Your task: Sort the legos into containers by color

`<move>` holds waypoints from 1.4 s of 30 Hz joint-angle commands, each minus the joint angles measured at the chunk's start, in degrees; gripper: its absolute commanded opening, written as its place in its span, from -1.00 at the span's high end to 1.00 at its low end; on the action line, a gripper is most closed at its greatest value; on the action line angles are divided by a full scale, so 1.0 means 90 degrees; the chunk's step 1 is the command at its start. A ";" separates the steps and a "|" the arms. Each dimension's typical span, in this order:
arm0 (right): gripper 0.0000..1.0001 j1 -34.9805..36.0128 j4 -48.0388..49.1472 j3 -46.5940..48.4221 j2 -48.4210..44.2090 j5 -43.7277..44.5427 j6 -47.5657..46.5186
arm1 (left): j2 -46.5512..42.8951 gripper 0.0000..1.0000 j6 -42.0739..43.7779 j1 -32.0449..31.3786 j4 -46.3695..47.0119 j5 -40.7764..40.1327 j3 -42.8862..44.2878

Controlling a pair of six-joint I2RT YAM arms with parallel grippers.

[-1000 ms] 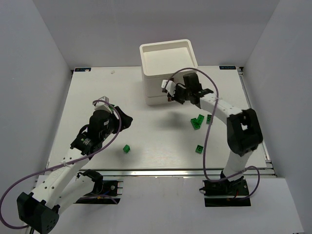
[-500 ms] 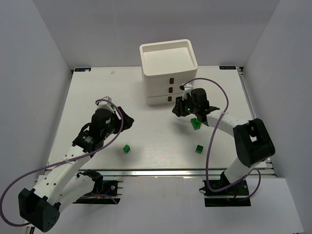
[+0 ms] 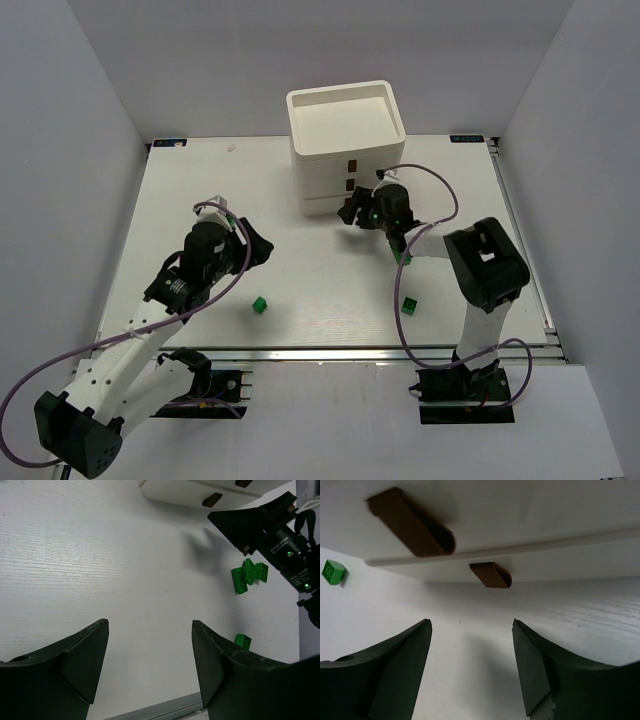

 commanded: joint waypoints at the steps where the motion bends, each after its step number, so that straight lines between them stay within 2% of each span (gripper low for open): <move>1: -0.42 0.0058 0.0842 0.0318 0.0394 0.0377 0.0453 | -0.0175 -0.53 -0.0059 0.0019 -0.0146 0.0028 0.0190; 8: -0.31 0.0127 0.1066 0.0963 0.0972 0.1060 0.0229 | -0.0068 -0.54 -0.0108 0.0019 -0.0282 0.0057 0.0297; 13: -0.13 0.0136 0.1242 0.1373 0.1303 0.1149 0.0004 | 0.0039 -0.54 -0.0108 0.0019 -0.0341 0.0057 0.0414; 17: 0.11 0.0127 0.1369 0.1452 0.1373 0.1110 -0.0132 | 0.0108 -0.54 -0.0108 0.0019 -0.0322 0.0047 0.0424; 18: 0.27 0.0117 0.1408 0.1452 0.1373 0.1100 -0.0171 | 0.0137 -0.54 -0.0108 0.0019 -0.0312 0.0047 0.0434; 20: 0.42 0.0127 0.1457 0.1442 0.1373 0.1081 -0.0230 | 0.0156 -0.54 -0.0117 0.0019 -0.0302 0.0037 0.0434; 22: 0.67 0.0127 0.1486 0.1442 0.1382 0.1081 -0.0279 | 0.0195 -0.54 -0.0127 0.0019 -0.0283 0.0037 0.0444; 27: 0.97 0.0107 0.1603 0.1062 0.1139 0.0973 -0.0415 | 0.0235 -0.54 -0.0108 0.0019 -0.0224 0.0047 0.0463; 36: 1.00 -0.0039 0.1624 -0.0674 -0.0138 0.0749 -0.0484 | 0.0245 -0.54 -0.0118 0.0019 -0.0185 0.0115 0.0356; 42: 0.99 -0.0049 0.1546 -0.1467 -0.0931 0.0282 -0.0620 | 0.0449 -0.56 -0.0059 0.0019 -0.0555 0.0164 0.0356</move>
